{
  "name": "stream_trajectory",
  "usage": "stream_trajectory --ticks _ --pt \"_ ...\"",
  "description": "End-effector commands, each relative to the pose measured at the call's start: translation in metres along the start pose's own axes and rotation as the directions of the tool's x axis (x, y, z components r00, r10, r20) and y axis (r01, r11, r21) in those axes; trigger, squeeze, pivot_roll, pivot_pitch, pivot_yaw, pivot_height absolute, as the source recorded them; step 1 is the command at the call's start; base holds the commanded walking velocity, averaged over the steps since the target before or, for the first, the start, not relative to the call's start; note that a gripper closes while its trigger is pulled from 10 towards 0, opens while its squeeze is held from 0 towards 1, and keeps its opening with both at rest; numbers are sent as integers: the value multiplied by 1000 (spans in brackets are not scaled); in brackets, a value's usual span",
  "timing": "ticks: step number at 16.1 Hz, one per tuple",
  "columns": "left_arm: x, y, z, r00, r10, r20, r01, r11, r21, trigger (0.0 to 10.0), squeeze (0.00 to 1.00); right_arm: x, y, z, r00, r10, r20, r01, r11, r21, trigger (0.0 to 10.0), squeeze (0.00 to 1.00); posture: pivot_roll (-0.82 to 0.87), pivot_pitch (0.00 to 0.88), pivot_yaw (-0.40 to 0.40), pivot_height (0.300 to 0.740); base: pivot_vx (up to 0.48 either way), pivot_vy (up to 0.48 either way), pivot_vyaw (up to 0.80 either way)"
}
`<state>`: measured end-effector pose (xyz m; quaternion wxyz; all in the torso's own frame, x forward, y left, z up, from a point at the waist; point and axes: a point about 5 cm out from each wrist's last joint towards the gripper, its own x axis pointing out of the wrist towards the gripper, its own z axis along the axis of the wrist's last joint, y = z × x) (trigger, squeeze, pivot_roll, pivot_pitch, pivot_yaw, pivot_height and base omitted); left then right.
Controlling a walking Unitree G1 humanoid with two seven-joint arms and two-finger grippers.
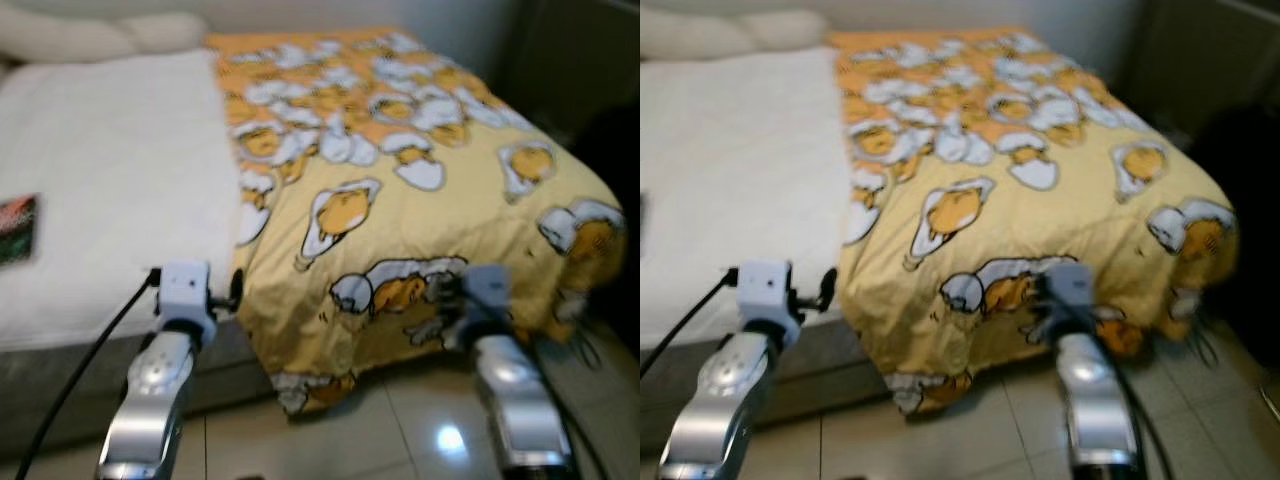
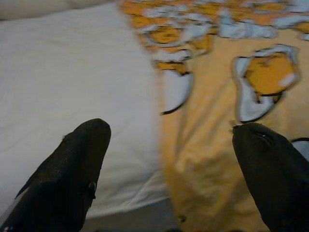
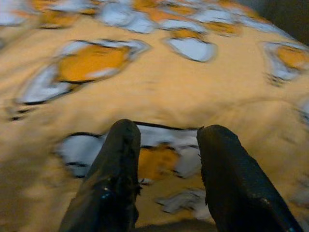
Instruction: Clean up the room
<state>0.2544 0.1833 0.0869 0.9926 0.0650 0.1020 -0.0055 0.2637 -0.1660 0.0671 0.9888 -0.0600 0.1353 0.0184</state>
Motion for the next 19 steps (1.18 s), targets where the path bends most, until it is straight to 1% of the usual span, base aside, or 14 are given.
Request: stream_trajectory --ticks 1,5,8,9,10,12,13,14,15,19 --pt "2 -3 3 1000 -1 20 0 1000 7 10000 0 3 -8 4 1000 -14 17 14 1000 -4 10000 1000 98 0 13 740 0 -461 800" --pt "7 -5 6 1000 -6 30 6 1000 12 10000 0 4 -15 4 999 -36 10 36 999 -14 10000 1000 92 0 22 740 0 -463 800" --pt "8 -4 7 999 -12 30 11 1000 22 10000 0 3 -16 -2 999 -52 -8 51 999 -13 10000 1000 92 0 32 740 0 -464 800" --pt "10 -4 7 999 -12 31 12 1000 23 10000 0 2 -17 -4 997 -74 -16 74 997 4 10000 1000 90 0 36 740 0 -465 800" --pt "12 -5 9 999 -12 33 11 1000 23 10000 0 2 -22 -6 991 -131 -29 132 990 40 10000 1000 87 0 35 740 0 -461 0" --pt "13 -6 9 999 -12 36 11 1000 21 10000 0 3 -22 -6 993 -116 -33 116 993 1 10000 1000 83 0 37 740 0 -461 0" --pt "14 -7 9 999 -12 37 11 1000 21 10000 0 3 -21 -6 993 -115 -30 115 993 0 10000 1000 83 0 37 740 0 -461 0" --pt "14 -7 9 999 -13 37 12 1000 21 10000 0 4 -20 -5 994 -108 -27 108 994 0 10000 169 83 0 35 740 0 -461 0" --pt "16 -8 9 999 -12 40 12 1000 22 10000 0 5 -19 -5 994 -101 -31 101 995 -7 10000 0 85 0 33 740 0 -465 0" --pt "17 -8 10 999 -15 45 13 999 29 10000 0 6 -15 -7 994 -101 -38 101 995 -5 10000 0 89 0 36 740 0 -462 0"
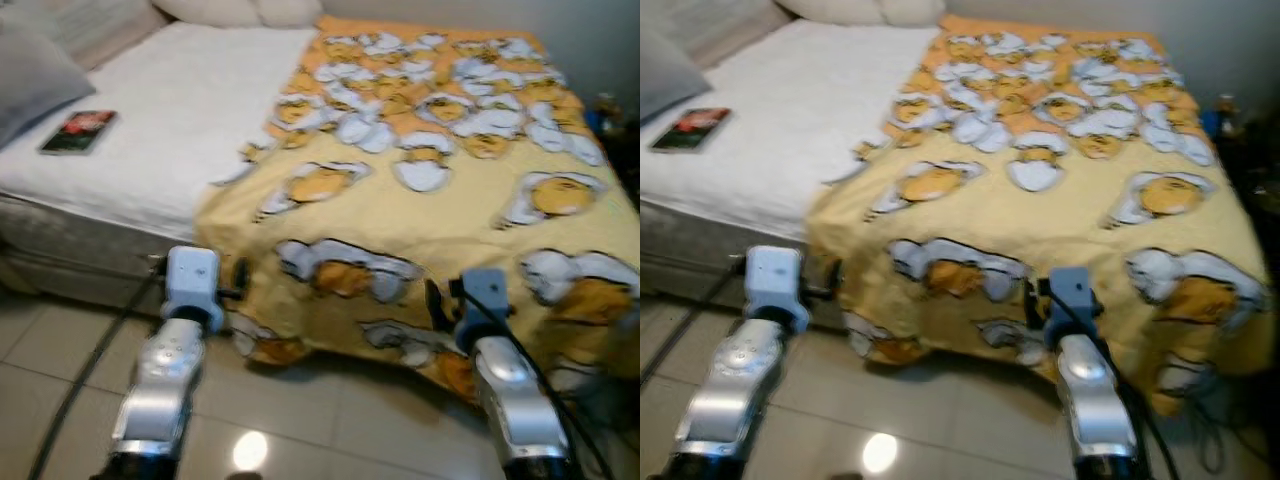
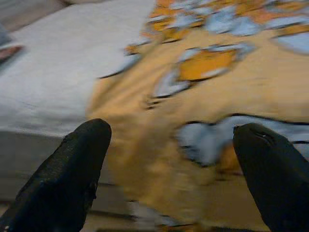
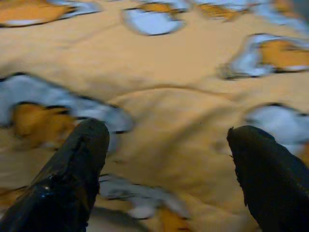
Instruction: Clean up the room
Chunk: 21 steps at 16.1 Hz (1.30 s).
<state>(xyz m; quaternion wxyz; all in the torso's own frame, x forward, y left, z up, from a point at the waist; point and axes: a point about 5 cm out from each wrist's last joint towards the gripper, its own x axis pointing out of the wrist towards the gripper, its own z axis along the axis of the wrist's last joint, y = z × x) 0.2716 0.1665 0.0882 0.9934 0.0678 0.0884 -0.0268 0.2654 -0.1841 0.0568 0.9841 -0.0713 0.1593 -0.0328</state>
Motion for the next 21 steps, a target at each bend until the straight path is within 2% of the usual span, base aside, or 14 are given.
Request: stream_trajectory --ticks 1,5,8,13,15,21 --pt "1 9 3 1000 25 17 -25 999 24 10000 0 1 3 3 1000 -1 6 1 1000 9 10000 0 88 0 40 740 0 -461 0" --pt "3 9 5 1000 21 23 -22 999 28 10000 0 3 3 2 1000 -11 0 11 1000 11 10000 0 87 0 46 740 0 -457 0" --pt "9 6 12 999 3 48 -6 999 44 10000 0 6 3 2 999 -23 -22 24 999 41 10000 0 97 0 41 740 0 0 0" --pt "10 7 10 999 -20 34 19 999 37 10000 0 8 2 0 999 -29 -39 31 998 54 10000 0 104 0 26 740 0 0 -691" --pt "12 7 11 999 -19 39 18 999 35 10000 0 10 2 1 999 -28 -35 30 998 46 10000 0 106 0 22 740 266 0 -575" --pt "14 8 13 999 -15 46 14 1000 24 10000 0 13 4 1 999 -17 -27 17 999 31 10000 0 110 0 21 740 320 0 0"
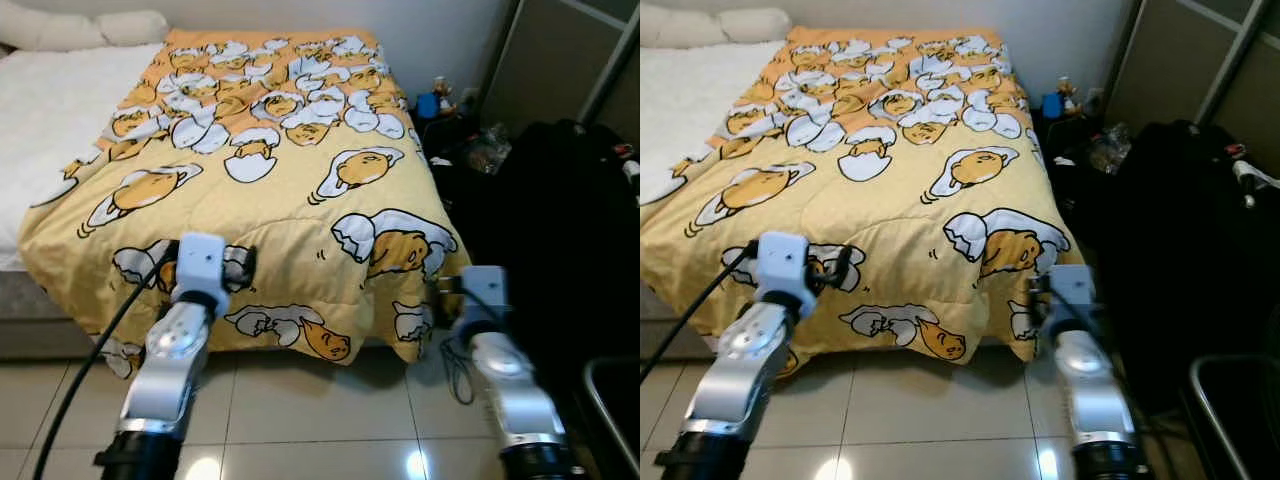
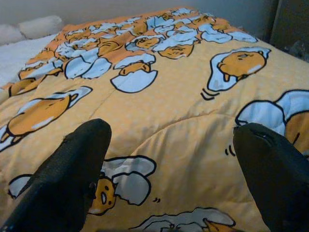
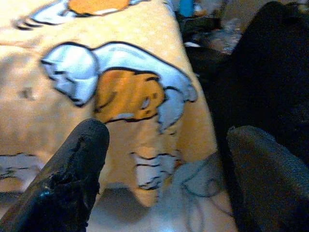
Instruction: Clean up the room
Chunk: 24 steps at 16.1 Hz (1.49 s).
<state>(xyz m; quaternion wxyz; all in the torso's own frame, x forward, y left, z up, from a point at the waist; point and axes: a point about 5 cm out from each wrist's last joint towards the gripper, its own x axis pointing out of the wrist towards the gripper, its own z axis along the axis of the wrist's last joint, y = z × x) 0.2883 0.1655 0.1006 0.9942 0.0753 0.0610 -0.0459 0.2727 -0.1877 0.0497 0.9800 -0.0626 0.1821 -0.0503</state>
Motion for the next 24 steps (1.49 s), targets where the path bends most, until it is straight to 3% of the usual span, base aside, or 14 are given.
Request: stream_trajectory --ticks 1,5,14,20,22,24 --pt "0 6 -2 1000 17 -9 -17 1000 3 10000 0 3 6 6 1000 12 22 -12 1000 9 10000 0 110 0 21 740 371 0 0" --pt "1 7 -2 1000 14 -7 -14 1000 3 10000 0 3 7 6 1000 10 22 -10 1000 14 10000 0 109 0 25 740 395 0 0" --pt "1 7 -6 1000 -1 -12 1 1000 5 10000 0 -3 0 -9 1000 -15 -25 16 998 56 10000 0 74 0 35 740 420 0 -717" --pt "-3 16 -19 998 -35 -48 36 999 23 10000 0 -19 0 -37 993 11 -116 -4 998 59 10000 0 57 0 34 740 404 0 -703" --pt "-7 14 -32 993 -76 -96 78 997 19 10000 0 -25 3 -51 989 14 -150 -5 998 61 10000 0 38 0 53 740 0 0 -703" --pt "-21 6 -60 973 -138 -186 146 989 31 10000 0 -30 8 -54 988 27 -151 -19 999 51 10000 0 -4 0 67 740 0 0 -703"
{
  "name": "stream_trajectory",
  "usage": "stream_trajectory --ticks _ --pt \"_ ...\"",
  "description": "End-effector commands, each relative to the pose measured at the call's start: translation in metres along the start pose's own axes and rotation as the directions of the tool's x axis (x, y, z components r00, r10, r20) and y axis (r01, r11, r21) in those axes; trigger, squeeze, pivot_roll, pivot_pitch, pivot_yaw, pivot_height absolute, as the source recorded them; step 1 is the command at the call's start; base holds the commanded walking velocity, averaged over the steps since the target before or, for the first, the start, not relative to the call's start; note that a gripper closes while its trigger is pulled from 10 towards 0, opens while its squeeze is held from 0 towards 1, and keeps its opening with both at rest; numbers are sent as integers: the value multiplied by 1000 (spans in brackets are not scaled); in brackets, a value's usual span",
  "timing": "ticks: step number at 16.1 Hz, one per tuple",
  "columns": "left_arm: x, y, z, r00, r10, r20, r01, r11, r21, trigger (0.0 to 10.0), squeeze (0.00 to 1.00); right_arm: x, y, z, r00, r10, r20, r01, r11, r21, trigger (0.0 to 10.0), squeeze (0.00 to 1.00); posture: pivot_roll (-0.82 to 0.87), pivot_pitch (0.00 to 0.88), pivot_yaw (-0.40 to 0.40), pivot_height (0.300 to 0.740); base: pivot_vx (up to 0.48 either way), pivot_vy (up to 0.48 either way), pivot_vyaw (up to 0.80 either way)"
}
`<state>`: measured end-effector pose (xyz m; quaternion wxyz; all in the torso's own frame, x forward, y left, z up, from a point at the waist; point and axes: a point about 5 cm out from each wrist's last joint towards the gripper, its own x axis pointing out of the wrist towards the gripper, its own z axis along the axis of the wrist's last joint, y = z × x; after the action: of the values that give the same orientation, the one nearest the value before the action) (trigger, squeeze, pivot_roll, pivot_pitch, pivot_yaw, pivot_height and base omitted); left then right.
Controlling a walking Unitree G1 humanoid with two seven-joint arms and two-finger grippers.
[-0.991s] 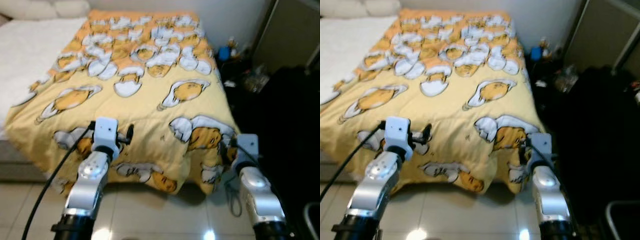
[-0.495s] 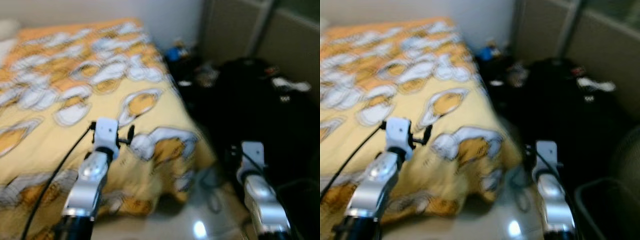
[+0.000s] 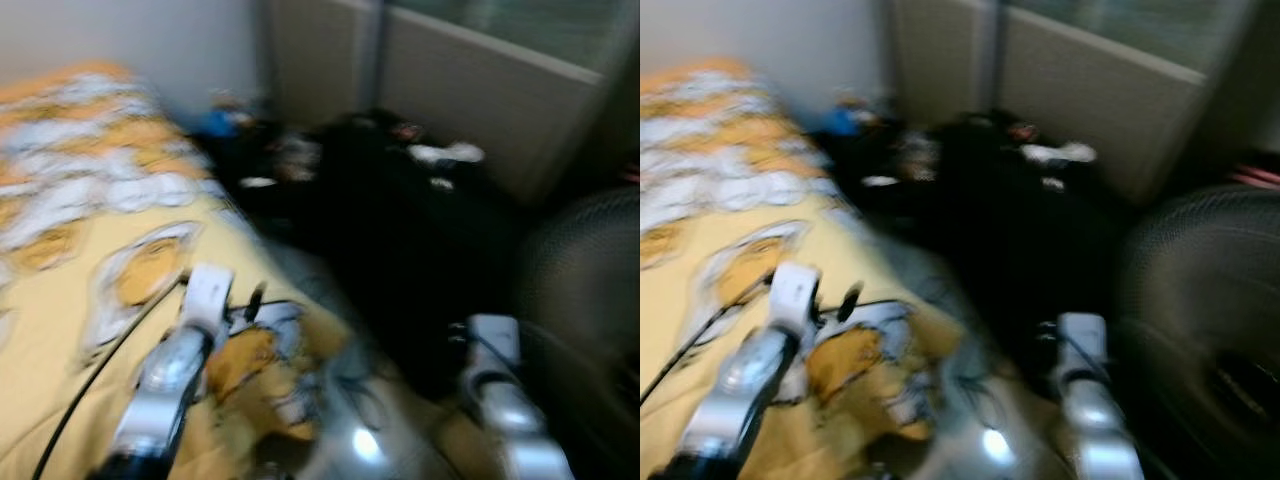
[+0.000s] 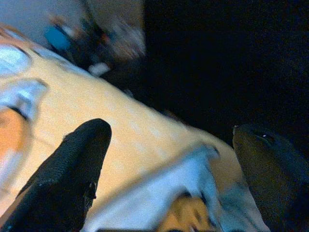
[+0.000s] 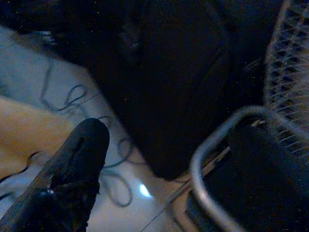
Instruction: Clean up the room
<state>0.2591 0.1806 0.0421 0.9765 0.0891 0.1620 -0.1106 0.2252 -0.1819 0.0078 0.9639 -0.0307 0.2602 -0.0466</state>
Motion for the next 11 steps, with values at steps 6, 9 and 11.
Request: stream_trajectory --ticks 6,9,11 --pt "1 -5 5 999 -44 29 43 999 28 10000 0 -4 -1 -6 997 62 -40 -60 997 42 10000 0 -23 0 73 740 0 0 -703" --pt "5 -8 11 997 -47 59 44 998 50 10000 0 -5 -3 -8 996 58 -64 -53 995 83 10000 0 -29 0 72 740 0 0 -704" --pt "7 -11 13 997 -54 62 49 996 69 10000 0 -6 -3 -9 996 56 -69 -50 995 85 10000 0 -34 0 81 740 0 -480 -703"
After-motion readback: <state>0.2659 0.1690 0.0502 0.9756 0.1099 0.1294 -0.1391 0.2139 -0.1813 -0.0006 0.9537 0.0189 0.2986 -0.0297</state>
